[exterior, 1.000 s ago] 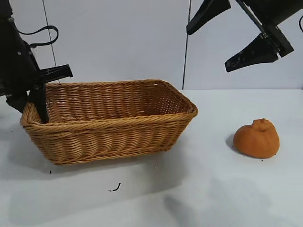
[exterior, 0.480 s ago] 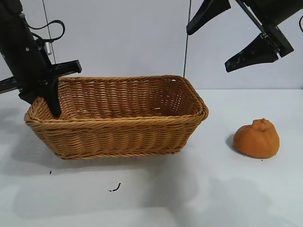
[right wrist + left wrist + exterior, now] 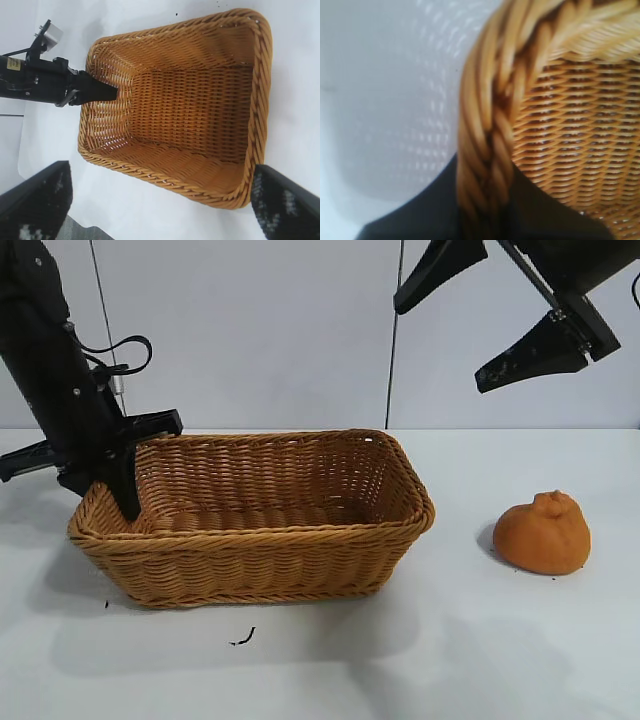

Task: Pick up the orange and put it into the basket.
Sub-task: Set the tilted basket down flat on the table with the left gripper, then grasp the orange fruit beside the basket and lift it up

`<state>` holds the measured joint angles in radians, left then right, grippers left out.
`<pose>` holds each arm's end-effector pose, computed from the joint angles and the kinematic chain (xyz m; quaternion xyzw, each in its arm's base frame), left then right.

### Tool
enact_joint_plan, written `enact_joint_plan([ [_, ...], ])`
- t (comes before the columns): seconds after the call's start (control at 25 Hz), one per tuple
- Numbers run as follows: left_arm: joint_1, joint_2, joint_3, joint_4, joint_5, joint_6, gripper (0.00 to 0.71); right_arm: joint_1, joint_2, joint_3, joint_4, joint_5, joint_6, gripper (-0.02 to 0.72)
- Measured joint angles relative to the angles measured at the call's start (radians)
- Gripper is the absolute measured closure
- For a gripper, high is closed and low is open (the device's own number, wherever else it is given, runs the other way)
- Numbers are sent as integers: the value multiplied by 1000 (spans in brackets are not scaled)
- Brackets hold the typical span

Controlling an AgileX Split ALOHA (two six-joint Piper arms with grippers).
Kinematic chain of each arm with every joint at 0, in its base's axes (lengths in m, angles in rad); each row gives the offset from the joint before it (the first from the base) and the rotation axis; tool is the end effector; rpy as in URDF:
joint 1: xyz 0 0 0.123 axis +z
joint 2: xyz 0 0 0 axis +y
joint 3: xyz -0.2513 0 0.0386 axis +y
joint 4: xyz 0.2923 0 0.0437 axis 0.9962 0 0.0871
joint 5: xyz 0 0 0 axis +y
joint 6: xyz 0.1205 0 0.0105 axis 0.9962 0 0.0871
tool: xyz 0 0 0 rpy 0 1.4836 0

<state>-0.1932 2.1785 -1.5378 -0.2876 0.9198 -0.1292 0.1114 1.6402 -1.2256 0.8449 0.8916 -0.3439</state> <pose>0.4358 -0.1131 0.0506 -0.0495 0.9906 -0.1243 0.0286 0.3826 0.1136 0.2097 -0.0100 0.9195 0.3382 0.2002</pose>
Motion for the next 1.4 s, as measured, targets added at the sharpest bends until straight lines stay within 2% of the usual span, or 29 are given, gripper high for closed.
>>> enact_joint_plan([
  [0.24, 0, 0, 0, 0, -1, 2, 600, 0, 0, 0, -2, -2, 0, 8],
  [0.32, 0, 3, 0, -12, -1, 3, 498, 0, 0, 0, -2, -2, 0, 8],
  [0.48, 0, 6, 0, -18, -1, 4, 177, 0, 0, 0, -2, -3, 0, 8],
  [0.52, 0, 6, 0, -18, -1, 4, 128, 0, 0, 0, -2, -3, 0, 8],
  [0.6, 0, 6, -4, -18, 4, 4, 81, 0, 0, 0, -2, -3, 0, 8],
  [0.8, 0, -26, -44, -15, 50, 5, 53, 0, 0, 0, -2, -3, 0, 8],
  [1.12, 13, -119, -233, 88, 221, 10, 49, 0, 0, 0, -2, -2, 0, 8],
  [1.24, 48, -123, -289, 107, 247, 16, 49, 0, 0, 0, -2, -2, 0, 8],
  [1.4, 128, -124, -298, 170, 279, 33, 56, 0, 0, 0, -2, -2, 0, 8],
])
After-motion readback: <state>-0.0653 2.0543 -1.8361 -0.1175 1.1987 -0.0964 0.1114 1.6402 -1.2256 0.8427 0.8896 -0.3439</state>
